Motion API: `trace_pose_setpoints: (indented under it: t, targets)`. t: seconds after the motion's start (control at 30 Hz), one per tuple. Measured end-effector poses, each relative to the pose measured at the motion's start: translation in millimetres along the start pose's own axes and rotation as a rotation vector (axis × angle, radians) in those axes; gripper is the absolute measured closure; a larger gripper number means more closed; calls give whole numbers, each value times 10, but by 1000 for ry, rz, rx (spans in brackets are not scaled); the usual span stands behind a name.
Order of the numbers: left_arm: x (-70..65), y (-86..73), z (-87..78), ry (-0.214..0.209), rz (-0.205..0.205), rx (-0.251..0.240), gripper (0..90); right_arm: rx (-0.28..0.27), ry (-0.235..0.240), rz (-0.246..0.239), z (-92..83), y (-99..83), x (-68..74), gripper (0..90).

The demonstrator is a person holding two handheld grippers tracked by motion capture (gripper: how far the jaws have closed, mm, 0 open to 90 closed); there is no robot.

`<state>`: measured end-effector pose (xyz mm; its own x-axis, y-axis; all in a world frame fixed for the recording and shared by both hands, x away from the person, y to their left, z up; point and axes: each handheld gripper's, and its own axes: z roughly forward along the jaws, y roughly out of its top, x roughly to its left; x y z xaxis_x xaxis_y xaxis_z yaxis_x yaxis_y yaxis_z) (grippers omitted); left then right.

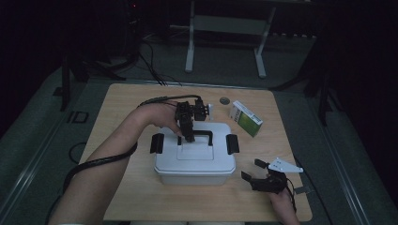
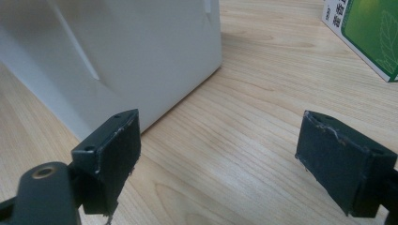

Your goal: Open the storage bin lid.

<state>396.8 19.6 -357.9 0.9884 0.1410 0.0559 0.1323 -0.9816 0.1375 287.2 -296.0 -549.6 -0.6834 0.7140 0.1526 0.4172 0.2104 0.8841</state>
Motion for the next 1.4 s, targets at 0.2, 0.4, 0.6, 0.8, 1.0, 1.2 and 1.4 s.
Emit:
trace_pose_setpoints:
  t: [0.2,0.4,0.6,0.8,1.0,1.2,1.4]
  targets:
    - [-23,53,57,-3,54,31,592,1,2,1,1,-2,-2,139]
    - [-14,87,56,-10,64,13,696,-2,6,6,-5,-1,-3,140]
    - [-46,97,54,-17,92,37,796,-3,11,16,-9,-2,-11,143]
    - [-94,130,29,-35,100,56,819,0,12,15,-6,-2,-9,143]
    - [-122,137,17,-18,103,55,819,2,13,13,-3,-3,-5,143]
    - [-134,128,-61,-3,103,16,819,1,16,20,0,-5,-14,143]
    - [-137,98,-203,36,108,-19,825,3,15,19,3,-5,-11,143]
